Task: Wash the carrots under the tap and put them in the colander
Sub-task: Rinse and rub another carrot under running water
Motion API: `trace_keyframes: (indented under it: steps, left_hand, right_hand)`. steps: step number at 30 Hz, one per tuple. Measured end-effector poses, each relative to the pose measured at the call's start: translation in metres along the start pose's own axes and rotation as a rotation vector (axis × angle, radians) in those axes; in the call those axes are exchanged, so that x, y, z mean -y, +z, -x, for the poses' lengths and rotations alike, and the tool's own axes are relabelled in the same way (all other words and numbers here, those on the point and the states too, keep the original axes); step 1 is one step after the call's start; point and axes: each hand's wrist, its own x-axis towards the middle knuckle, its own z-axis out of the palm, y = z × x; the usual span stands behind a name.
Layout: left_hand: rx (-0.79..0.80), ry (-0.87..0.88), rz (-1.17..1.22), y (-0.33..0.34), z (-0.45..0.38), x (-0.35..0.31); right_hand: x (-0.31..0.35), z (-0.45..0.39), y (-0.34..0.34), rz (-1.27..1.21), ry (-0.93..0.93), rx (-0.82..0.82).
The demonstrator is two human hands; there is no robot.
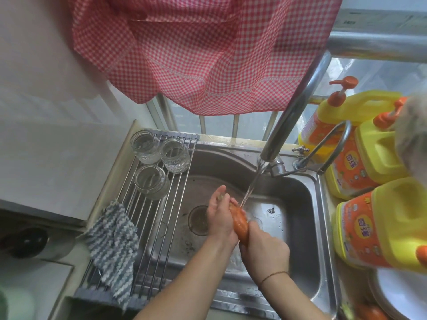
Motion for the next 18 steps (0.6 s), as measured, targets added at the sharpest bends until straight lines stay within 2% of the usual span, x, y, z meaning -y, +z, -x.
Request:
trace_keyframes:
  steps: [3, 8, 14, 18]
  left_hand:
    - [0.014, -0.010, -0.054, 0.001, 0.001, -0.001]
    - [0.130, 0.136, -0.384, -0.013, 0.009, 0.014]
    - [0.242, 0.010, -0.395, -0.022, 0.013, 0.020]
    - [0.163, 0.069, -0.517, -0.012, 0.013, 0.022]
  right_hand:
    - [-0.001, -0.002, -0.001, -0.033, 0.009, 0.031]
    - [-0.005, -0.010, -0.007, -0.115, 0.045, 0.090]
    - [-0.002, -0.013, -0.010, -0.118, 0.071, 0.044]
    - [0.004, -0.015, -0.012, -0.369, 0.029, 0.037]
